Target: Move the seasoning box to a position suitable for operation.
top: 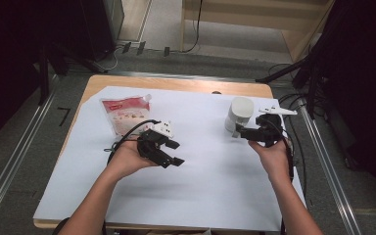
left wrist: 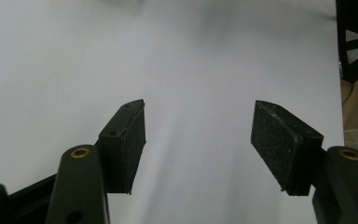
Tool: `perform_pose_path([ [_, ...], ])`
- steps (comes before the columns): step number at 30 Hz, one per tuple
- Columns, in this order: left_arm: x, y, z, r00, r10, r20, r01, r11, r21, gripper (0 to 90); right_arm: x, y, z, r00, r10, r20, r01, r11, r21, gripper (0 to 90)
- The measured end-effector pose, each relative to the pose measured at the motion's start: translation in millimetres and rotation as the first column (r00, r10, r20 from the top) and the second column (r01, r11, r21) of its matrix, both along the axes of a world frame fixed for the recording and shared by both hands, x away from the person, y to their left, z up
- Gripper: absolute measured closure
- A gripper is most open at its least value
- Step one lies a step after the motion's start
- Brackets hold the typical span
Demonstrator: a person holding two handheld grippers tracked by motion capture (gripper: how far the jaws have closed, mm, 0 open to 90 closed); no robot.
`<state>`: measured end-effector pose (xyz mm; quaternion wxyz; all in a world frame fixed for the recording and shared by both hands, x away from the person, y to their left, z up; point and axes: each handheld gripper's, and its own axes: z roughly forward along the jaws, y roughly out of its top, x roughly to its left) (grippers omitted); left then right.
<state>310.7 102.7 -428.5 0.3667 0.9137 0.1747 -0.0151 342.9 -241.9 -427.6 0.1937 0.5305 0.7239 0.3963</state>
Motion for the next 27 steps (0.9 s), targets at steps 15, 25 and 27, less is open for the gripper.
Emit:
perform_pose_path([
  [15,1.0,-0.5,-2.4,1.0000,-0.009,-0.001,0.009,0.9999,0.008,36.8,32.8,21.4,-16.6,0.9883,-0.153,0.005,0.153,0.988,-0.022,5.7],
  [25,0.5,-1.0,-2.1,0.9998,-0.013,-0.015,0.013,0.9999,-0.010,38.9,49.6,35.2,-31.7,0.9639,-0.265,0.025,0.266,0.964,-0.017,6.2],
  [27,1.3,-0.4,-2.1,0.9997,-0.021,-0.015,0.021,0.9998,-0.003,38.9,51.8,37.3,-35.6,0.9588,-0.283,0.028,0.283,0.959,-0.026,6.1],
])
